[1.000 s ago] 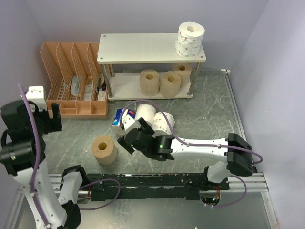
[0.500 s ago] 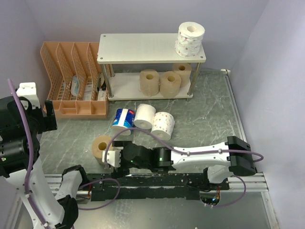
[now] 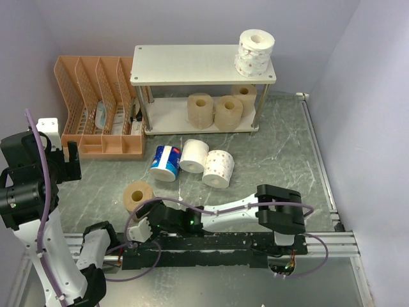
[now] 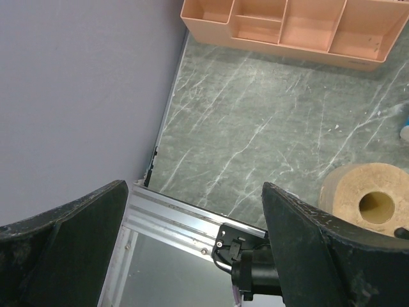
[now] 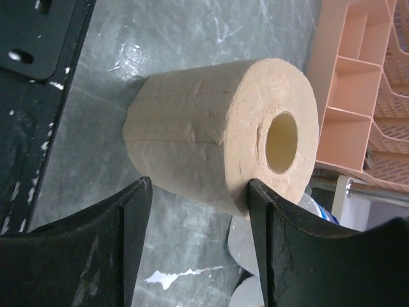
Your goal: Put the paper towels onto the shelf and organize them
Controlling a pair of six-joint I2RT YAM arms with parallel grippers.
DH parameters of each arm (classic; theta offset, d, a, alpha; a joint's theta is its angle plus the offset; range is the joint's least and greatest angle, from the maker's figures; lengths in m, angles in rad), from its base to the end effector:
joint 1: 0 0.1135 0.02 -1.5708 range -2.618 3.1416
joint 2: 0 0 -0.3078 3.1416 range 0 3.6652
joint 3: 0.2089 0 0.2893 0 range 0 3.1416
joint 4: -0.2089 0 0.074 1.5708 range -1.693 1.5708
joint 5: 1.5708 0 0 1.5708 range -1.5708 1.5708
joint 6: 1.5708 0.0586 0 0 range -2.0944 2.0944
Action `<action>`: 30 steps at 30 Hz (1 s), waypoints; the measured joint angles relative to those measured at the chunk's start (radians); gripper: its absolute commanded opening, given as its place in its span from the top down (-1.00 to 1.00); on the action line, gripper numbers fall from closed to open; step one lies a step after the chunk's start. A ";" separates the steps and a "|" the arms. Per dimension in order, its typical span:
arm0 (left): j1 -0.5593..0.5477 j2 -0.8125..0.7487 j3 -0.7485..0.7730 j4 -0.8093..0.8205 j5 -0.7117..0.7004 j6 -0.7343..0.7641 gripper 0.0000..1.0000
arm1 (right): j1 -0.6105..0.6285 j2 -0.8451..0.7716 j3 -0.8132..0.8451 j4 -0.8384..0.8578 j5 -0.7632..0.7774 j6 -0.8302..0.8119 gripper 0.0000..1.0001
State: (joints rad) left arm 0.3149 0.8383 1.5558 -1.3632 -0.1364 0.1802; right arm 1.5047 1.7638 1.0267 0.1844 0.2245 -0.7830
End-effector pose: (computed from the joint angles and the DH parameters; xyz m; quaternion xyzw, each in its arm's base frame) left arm 0.0864 0.0365 0.4942 -0.0904 0.8888 0.1682 0.4167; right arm 0.0421 0.4387 0.2009 -0.7672 0.4090 0.0795 0.4876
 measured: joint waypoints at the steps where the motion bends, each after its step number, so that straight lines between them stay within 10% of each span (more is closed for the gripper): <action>1: 0.000 -0.002 -0.002 0.002 0.000 0.003 -0.96 | 0.000 0.022 0.001 0.015 0.002 -0.015 -0.10; 10: 0.000 -0.033 -0.043 0.012 -0.008 0.022 -0.96 | 0.000 0.074 0.043 0.121 0.013 -0.054 1.00; 30: 0.000 -0.045 -0.085 0.042 -0.018 0.024 -0.96 | -0.030 -0.219 0.042 -0.018 0.230 -0.083 1.00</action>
State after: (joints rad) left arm 0.3145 0.7937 1.4712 -1.3209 -0.1547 0.2043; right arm 1.4750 1.5444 1.0691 0.1669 0.4549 -0.8658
